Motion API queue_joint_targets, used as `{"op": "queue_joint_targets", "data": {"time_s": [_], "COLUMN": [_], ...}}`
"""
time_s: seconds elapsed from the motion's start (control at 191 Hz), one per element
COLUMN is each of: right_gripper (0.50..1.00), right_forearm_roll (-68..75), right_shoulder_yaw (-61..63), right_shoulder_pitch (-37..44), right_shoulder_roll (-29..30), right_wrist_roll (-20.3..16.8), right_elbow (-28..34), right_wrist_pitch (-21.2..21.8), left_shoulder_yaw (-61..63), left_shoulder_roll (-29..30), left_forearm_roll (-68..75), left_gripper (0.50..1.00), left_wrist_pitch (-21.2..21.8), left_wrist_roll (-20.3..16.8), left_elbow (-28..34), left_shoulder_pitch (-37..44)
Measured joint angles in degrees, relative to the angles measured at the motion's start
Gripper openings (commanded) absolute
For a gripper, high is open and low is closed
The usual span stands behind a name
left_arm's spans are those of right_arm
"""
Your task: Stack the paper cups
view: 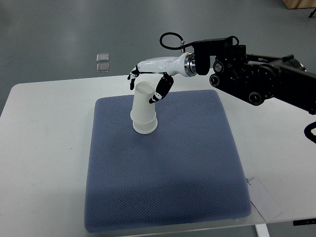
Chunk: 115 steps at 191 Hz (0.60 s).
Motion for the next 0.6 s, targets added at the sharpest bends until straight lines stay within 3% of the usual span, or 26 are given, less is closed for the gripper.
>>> {"op": "queue_joint_targets", "data": {"time_s": [0.246, 0.602], "right_gripper": [0.866, 0.862], "right_forearm_roll": [0.6, 10.7], "right_shoulder_yaw": [0.9, 12.4], "right_shoulder_pitch": [0.1, -4.6], "right_shoulder_roll": [-1.3, -11.5], "right_wrist_roll": [0.1, -0.6], "right_elbow": [0.3, 0.0], "right_wrist_pitch": [-0.2, -1.1], "left_shoulder_yaw": [0.0, 0.0], "left_shoulder_roll": [0.0, 0.0], "left_forearm_roll": [0.0, 0.0], "left_gripper": [1.000, 1.000], "left_wrist_pitch": [0.0, 0.0], "left_wrist_roll": [0.0, 0.0], "left_elbow": [0.0, 0.0], "left_shoulder_pitch": [0.0, 0.0]}}
